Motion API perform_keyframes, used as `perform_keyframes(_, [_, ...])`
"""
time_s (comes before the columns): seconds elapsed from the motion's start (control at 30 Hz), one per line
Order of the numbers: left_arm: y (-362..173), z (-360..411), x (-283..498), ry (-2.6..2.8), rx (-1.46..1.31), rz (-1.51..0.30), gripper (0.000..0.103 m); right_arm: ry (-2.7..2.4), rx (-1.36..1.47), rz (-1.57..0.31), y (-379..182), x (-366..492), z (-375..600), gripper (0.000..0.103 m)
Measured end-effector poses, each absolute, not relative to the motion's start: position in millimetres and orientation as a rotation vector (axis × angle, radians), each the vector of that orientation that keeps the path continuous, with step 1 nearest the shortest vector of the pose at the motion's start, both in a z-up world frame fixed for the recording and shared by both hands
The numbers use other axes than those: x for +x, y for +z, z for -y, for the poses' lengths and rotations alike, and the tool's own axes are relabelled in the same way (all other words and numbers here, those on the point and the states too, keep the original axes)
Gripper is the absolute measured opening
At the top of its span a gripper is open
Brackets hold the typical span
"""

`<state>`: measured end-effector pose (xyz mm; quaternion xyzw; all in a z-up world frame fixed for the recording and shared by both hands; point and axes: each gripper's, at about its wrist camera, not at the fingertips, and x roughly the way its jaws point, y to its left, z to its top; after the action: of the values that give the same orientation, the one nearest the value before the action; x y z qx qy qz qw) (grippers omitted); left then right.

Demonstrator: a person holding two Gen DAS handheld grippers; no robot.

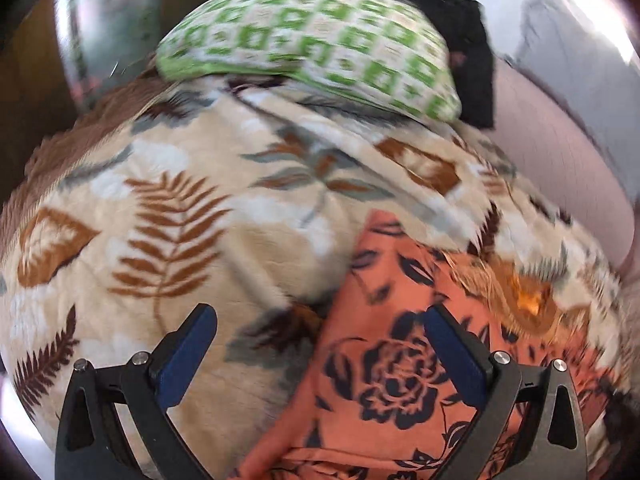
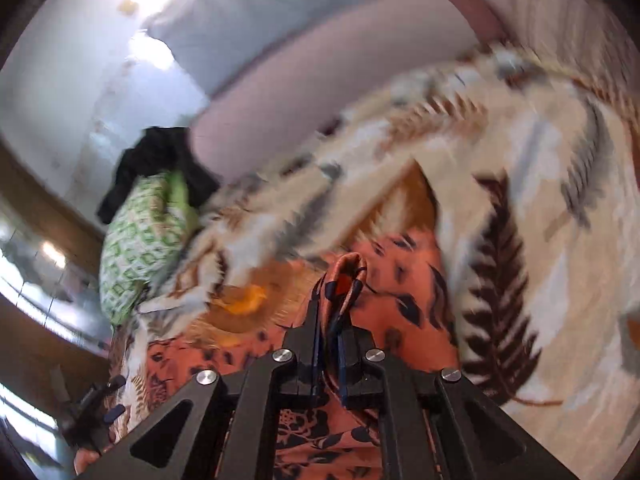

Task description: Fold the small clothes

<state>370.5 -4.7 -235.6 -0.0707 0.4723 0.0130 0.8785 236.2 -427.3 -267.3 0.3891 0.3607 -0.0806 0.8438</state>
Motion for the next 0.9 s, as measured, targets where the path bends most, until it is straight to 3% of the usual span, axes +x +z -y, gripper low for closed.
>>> perform_keyframes(0.17, [-260.2,51.0,370.2,0.013,0.064,-1.012,0.103,-0.250,0.933,-0.755,-300.2,222.1,462.2,0.010])
perform_keyframes(0.3, [-288.1,53.7,378.9,0.082,0.102,-1.111,0.103,-0.392,0.849,-0.701,-278.9,207.5,468.9,0.010])
perform_keyframes(0.4, [-283.3,47.2,377.1,0.100,0.071,-1.084,0.103,-0.302,0.820,-0.637,-260.1,203.2,455.1,0.010])
perform_keyframes(0.53, [-279.0,46.0,375.8,0.138,0.128,-1.019,0.103,-0.011,0.735,-0.798,-260.0,230.3,404.6,0.010])
perform_keyframes(0.67, [-282.8,51.0,376.1,0.154,0.165,-1.019,0.103,-0.051,0.693,-1.072,-317.0,257.1,386.4,0.012])
perform_keyframes(0.9, [-249.3,77.8,357.5,0.015,0.119,-0.921,0.103,0.076,0.661,-0.855,-269.3,245.4,377.3,0.010])
